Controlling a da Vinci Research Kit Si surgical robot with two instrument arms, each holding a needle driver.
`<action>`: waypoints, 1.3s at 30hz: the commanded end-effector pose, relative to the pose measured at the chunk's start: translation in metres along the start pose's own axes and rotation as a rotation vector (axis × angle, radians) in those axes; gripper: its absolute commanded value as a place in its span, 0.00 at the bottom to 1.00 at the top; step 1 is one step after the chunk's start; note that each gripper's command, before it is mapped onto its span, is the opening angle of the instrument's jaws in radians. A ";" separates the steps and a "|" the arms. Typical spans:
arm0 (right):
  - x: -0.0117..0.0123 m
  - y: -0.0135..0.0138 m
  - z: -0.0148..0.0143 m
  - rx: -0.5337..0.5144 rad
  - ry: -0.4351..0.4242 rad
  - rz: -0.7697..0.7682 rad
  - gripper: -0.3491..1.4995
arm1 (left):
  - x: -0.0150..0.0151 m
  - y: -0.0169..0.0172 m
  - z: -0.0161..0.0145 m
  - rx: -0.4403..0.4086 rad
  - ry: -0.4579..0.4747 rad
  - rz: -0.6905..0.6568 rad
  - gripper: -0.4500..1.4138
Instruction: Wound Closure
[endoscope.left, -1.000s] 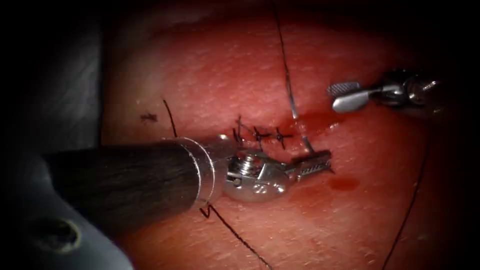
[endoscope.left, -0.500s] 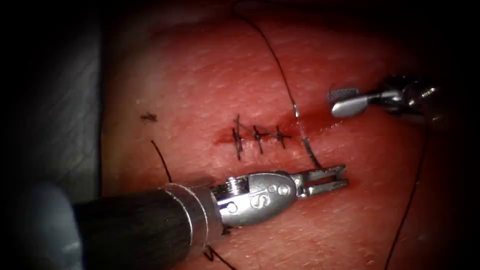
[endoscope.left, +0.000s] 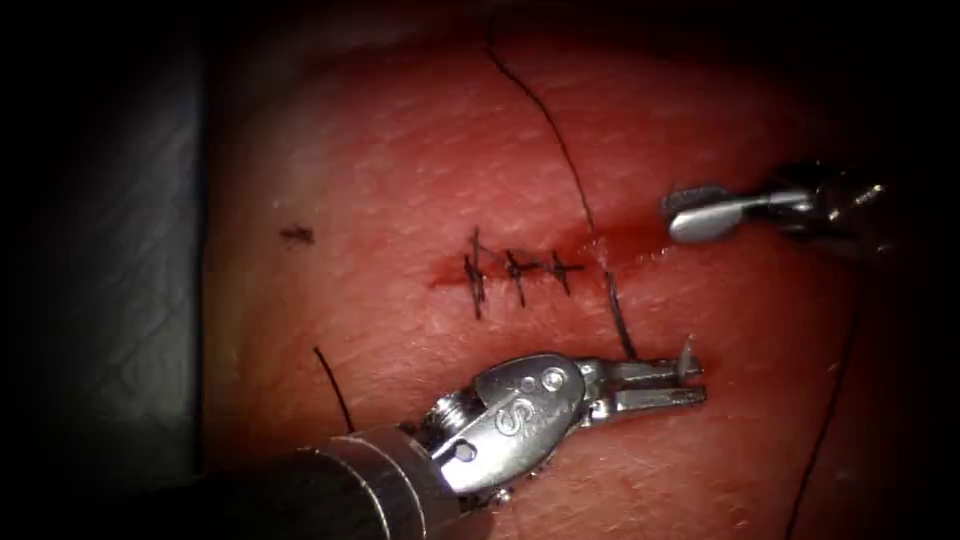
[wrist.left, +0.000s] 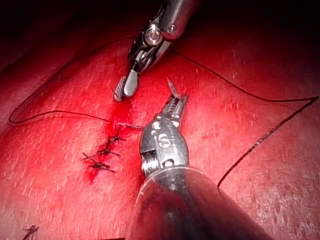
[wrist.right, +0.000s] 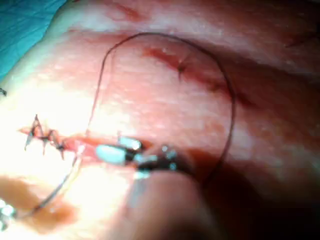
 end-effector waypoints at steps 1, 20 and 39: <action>-0.0007 0.0002 0.0009 0.003 -0.001 0.005 0.26 | -0.0002 0.0006 0.0006 -0.017 0.002 -0.017 0.00; -0.0015 -0.0015 0.0009 0.016 -0.002 0.026 0.66 | 0.0044 -0.0018 -0.0017 0.225 -0.216 0.926 0.00; 0.0019 -0.0040 0.0005 0.056 0.051 0.071 0.78 | 0.0033 -0.0038 -0.0019 0.202 -0.161 1.138 0.00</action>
